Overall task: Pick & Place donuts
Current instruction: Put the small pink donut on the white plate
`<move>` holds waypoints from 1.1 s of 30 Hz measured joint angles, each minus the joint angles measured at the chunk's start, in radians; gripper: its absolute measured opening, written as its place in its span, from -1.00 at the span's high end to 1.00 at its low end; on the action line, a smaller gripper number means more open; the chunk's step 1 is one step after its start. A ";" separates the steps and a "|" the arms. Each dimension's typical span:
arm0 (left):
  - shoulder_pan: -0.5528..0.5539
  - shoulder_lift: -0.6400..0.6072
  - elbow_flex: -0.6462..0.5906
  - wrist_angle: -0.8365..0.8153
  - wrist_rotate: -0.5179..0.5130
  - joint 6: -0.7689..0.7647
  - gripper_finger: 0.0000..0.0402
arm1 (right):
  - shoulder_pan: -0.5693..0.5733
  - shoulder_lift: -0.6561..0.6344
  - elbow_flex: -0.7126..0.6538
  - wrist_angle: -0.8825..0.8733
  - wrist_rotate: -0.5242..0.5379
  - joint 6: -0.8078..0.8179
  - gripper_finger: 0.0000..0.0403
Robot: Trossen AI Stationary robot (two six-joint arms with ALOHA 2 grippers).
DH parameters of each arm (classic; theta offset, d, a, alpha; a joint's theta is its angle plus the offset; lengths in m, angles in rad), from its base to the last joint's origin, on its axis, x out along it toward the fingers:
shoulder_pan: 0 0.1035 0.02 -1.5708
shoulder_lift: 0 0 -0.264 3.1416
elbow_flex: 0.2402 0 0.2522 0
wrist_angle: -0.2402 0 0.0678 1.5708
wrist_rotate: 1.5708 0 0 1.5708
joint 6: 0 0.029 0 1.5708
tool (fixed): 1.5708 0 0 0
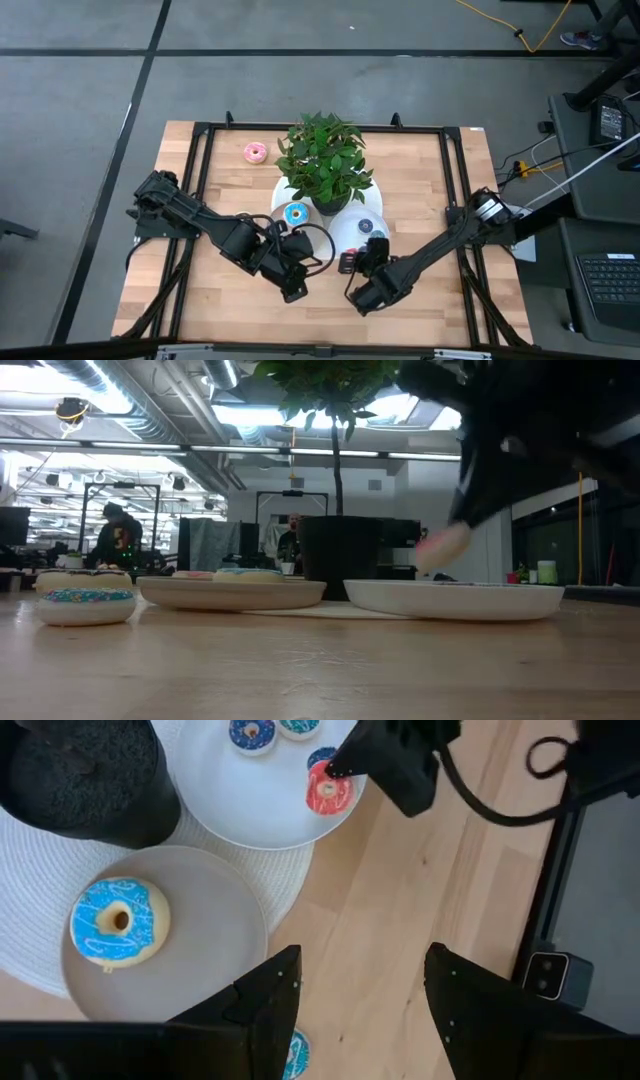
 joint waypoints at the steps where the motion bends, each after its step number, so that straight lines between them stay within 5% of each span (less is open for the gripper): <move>1: 0.000 0.000 0.000 0.000 0.002 -0.001 -0.01 | 0.000 -0.009 -0.020 0.019 -0.007 -0.006 0.92; 9: 0.000 0.000 0.000 0.003 0.002 -0.025 -0.01 | -0.003 -0.201 -0.228 0.098 0.020 -0.055 0.92; 15: 0.000 0.000 0.000 0.035 0.001 -0.027 -0.01 | -0.052 -0.396 -0.429 0.343 0.004 -0.315 0.92; 23: 0.000 0.000 0.000 0.043 0.007 -0.038 -0.01 | -0.195 -0.591 -0.631 0.544 -0.171 -0.663 0.92; 33: 0.003 0.000 0.000 0.056 0.010 -0.051 -0.01 | -0.444 -0.636 -0.701 0.730 -0.474 -1.070 0.97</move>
